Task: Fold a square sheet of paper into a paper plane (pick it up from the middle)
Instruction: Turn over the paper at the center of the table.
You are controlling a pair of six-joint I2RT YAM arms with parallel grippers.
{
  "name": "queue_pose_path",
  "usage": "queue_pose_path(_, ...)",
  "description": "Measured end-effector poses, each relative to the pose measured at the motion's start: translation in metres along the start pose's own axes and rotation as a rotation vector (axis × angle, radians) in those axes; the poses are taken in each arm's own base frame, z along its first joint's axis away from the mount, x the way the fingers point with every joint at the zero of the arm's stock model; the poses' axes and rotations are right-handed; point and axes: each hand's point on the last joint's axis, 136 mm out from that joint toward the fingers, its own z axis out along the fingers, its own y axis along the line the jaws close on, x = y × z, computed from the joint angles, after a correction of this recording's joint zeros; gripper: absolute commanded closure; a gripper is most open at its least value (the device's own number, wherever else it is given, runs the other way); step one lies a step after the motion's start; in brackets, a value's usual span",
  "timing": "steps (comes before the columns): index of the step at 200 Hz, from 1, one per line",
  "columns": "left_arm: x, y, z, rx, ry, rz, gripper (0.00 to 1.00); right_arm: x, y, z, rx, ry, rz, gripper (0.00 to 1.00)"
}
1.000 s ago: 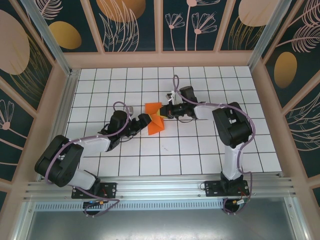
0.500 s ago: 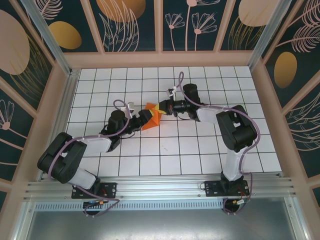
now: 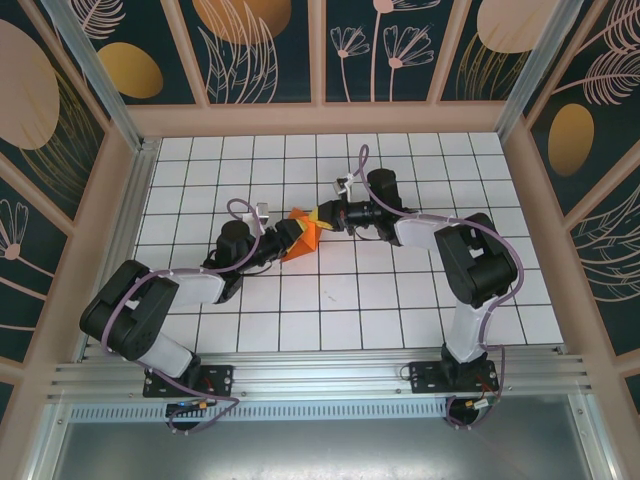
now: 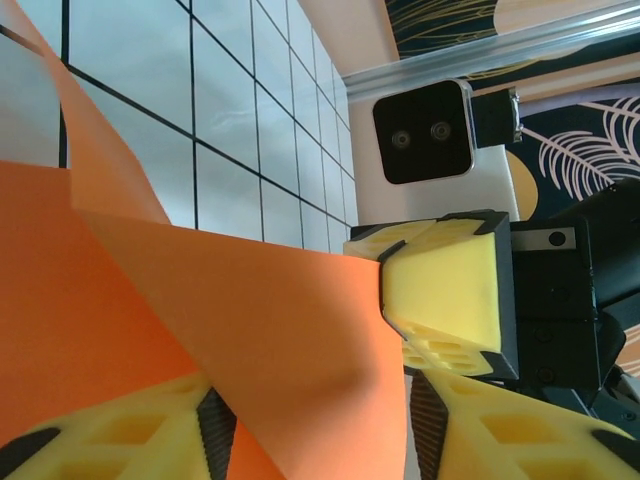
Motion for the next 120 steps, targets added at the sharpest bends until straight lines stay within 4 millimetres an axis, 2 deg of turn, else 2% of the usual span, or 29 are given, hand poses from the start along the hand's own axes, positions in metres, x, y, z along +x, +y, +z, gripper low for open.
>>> queue_pose_path(69, -0.004, 0.005, 0.0, -0.022, -0.025, -0.002, 0.74, 0.002, -0.005, 0.0, 0.016, 0.007, -0.003, 0.97)
queue_pose_path(120, -0.005, 0.004, -0.001, -0.024, -0.03, 0.0, 0.78, 0.004, -0.011, 0.0, 0.037, 0.01, 0.008, 0.97)
